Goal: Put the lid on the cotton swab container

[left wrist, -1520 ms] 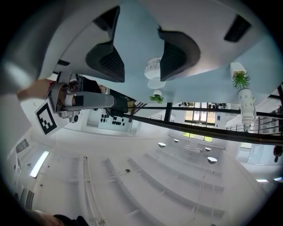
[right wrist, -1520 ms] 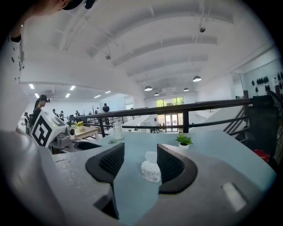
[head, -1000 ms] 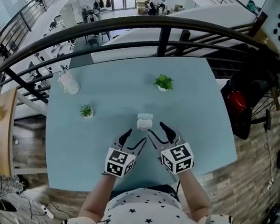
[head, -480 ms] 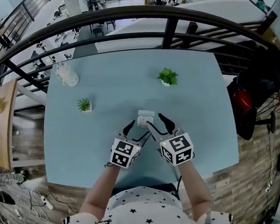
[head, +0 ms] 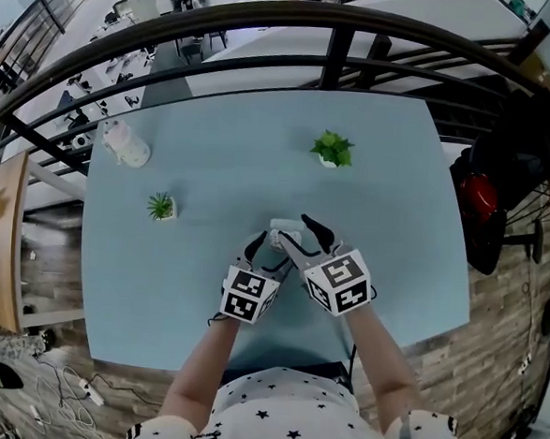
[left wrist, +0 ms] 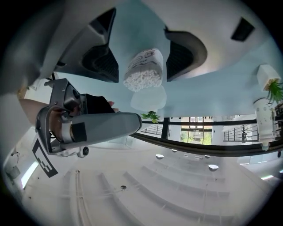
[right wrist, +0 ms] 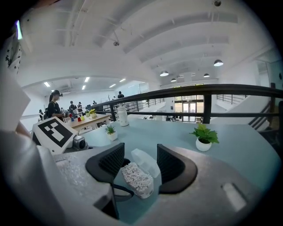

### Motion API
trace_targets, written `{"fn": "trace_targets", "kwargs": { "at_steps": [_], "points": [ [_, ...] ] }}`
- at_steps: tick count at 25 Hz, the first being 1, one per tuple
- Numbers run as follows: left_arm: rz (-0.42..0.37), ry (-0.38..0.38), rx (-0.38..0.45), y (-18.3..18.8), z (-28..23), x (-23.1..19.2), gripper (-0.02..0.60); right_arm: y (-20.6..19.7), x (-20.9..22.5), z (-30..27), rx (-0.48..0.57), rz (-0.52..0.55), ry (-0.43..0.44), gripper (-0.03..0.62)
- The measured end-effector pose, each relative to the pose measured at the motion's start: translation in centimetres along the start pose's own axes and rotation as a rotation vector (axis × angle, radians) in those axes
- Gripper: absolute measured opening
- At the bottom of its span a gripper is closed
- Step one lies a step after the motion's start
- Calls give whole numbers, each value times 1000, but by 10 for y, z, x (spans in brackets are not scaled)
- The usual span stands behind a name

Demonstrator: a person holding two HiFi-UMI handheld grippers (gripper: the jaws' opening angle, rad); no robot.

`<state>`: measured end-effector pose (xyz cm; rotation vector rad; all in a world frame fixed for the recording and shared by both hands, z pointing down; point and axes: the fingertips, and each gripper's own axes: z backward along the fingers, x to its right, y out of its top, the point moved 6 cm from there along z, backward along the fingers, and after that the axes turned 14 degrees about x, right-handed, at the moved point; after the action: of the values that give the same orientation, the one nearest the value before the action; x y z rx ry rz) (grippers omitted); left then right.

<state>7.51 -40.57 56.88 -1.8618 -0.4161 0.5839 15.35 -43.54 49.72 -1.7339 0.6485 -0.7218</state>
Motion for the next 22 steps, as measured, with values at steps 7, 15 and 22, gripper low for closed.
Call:
{"fn": "trace_targets", "kwargs": {
  "at_steps": [7, 15, 22],
  "points": [
    [24, 1, -10, -9, -12, -3, 318, -8, 5, -16, -32, 3, 19, 213],
    [32, -4, -5, -11, -14, -4, 316, -13, 9, -22, -53, 2, 14, 213],
    [27, -12, -6, -12, -14, -5, 314, -13, 6, -22, -64, 13, 18, 213]
  ]
}}
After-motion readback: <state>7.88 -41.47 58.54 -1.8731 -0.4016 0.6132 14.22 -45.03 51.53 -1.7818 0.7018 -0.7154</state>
